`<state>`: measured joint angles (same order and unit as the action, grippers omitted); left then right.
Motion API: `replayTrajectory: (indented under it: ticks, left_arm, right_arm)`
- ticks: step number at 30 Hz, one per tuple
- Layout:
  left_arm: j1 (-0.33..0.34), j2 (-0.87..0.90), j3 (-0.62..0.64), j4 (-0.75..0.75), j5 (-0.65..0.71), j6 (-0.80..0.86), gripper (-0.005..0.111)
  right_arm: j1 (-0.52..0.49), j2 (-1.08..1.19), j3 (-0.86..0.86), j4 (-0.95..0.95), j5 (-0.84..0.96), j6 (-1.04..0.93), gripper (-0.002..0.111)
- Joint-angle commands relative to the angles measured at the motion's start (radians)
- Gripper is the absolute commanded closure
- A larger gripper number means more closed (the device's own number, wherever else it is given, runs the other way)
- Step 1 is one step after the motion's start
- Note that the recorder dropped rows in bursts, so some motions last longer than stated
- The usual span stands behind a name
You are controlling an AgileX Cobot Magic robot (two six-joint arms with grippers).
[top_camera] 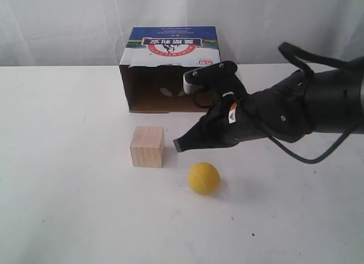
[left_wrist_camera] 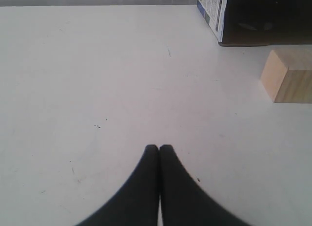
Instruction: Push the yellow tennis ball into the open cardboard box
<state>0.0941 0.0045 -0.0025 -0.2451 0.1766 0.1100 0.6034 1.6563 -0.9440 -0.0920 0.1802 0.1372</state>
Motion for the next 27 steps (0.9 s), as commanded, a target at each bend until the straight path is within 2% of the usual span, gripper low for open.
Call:
replayTrajectory:
  ticks: [1,3,7,17,21,27]
  left_arm:
    - [-0.003,-0.005,0.003,-0.015,-0.001,-0.001,0.107]
    - [-0.003,-0.005,0.003,-0.015,-0.001,-0.001,0.107]
    - [-0.003,-0.005,0.003,-0.015,-0.001,-0.001,0.107]
    - [-0.003,-0.005,0.003,-0.015,-0.001,-0.001,0.107]
    - [-0.003,-0.005,0.003,-0.015,-0.001,-0.001,0.107]
    - [-0.003,-0.005,0.003,-0.015,-0.001,-0.001,0.107]
  right_arm:
    - [0.006,-0.043,-0.039,0.071,0.169,0.001,0.108]
    - [0.006,-0.026,-0.036,0.101,0.209,-0.003,0.108]
    - [0.006,0.020,-0.038,0.099,0.092,-0.003,0.108]
    - [0.004,0.201,-0.103,0.099,-0.057,-0.003,0.108]
    - [-0.058,0.236,-0.107,0.092,-0.190,-0.003,0.108]
    - [-0.076,0.171,-0.101,0.092,-0.022,-0.003,0.108]
